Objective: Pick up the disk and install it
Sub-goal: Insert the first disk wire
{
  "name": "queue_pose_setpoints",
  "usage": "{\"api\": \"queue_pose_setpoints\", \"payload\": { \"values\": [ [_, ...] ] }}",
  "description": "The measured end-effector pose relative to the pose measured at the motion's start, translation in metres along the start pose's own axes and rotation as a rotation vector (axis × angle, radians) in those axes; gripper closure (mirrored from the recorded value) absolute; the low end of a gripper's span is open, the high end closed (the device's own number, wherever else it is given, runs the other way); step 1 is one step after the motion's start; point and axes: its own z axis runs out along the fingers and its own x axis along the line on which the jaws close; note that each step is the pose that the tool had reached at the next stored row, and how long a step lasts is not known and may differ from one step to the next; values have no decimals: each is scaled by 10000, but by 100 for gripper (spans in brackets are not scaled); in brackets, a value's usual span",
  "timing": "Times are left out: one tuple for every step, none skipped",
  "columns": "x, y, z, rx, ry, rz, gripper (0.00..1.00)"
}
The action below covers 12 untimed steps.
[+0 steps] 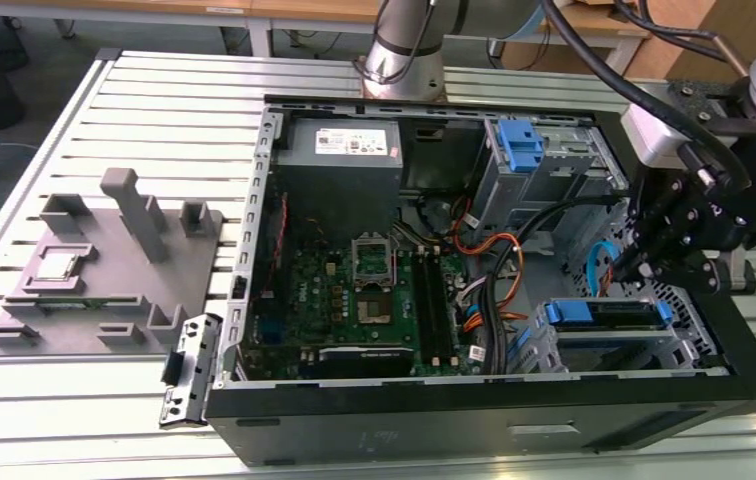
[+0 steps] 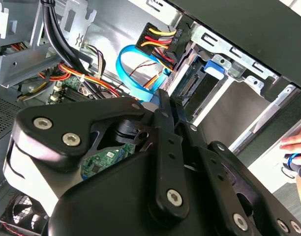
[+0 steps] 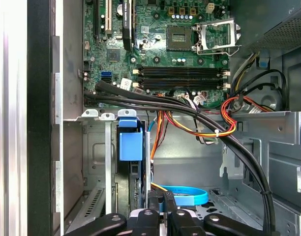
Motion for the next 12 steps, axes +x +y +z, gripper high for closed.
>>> {"api": "queue_pose_setpoints", "payload": {
  "values": [
    [5, 5, 0, 12, -1, -2, 84],
    [12, 12, -1, 29, 0, -4, 84],
    [22, 20, -2, 51, 2, -8, 84],
    [31, 26, -1, 72, 0, -12, 84],
    [37, 31, 1, 97, -2, -14, 84],
    [42, 34, 5, 123, -2, -17, 84],
    [49, 38, 10, 154, -3, -19, 84],
    [60, 40, 15, 184, -1, -21, 84],
    [72, 42, 21, 216, -2, -25, 84],
    [86, 46, 27, 251, -3, -28, 84],
    [99, 50, 34, 283, -4, -30, 84],
    [110, 55, 40, 315, -5, -32, 84]
  ]
}}
